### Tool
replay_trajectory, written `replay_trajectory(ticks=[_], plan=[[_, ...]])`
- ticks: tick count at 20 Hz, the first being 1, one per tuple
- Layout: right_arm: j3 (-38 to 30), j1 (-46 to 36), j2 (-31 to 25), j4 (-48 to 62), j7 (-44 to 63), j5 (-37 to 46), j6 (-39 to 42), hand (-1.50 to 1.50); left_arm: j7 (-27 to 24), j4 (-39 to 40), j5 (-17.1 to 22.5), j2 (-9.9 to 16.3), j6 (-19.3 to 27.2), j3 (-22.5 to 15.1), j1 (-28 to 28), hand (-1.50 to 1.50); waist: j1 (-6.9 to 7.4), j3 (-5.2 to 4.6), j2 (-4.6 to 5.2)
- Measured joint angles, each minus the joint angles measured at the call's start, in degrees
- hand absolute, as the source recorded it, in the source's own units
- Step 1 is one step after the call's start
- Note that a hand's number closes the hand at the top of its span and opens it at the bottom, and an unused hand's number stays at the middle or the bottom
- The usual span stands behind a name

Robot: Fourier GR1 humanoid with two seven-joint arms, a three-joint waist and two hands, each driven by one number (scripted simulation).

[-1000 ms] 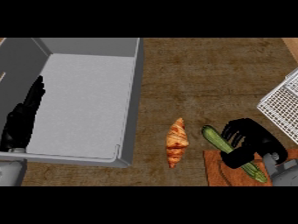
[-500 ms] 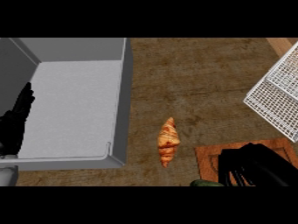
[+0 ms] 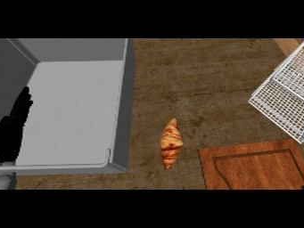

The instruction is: Pick the squash from the cutting board and place it in the tiered basket

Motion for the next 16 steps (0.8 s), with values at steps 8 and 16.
replay_trajectory(ticks=[8,16], plan=[[-27.3,5.3,-4.2,9.0,-10.7,-13.5,12.5,1.5,0.8,-0.7,-0.6,-0.6,-0.6,-1.1,-1.9,0.0,2.27,-0.13,0.52],[-36.4,1.7,-5.2,22.1,-20.1,-11.2,22.3,1.5,2.1,-1.6,-1.9,-2.2,-1.5,-2.7,-3.9,0.0,5.39,-0.28,1.19]])
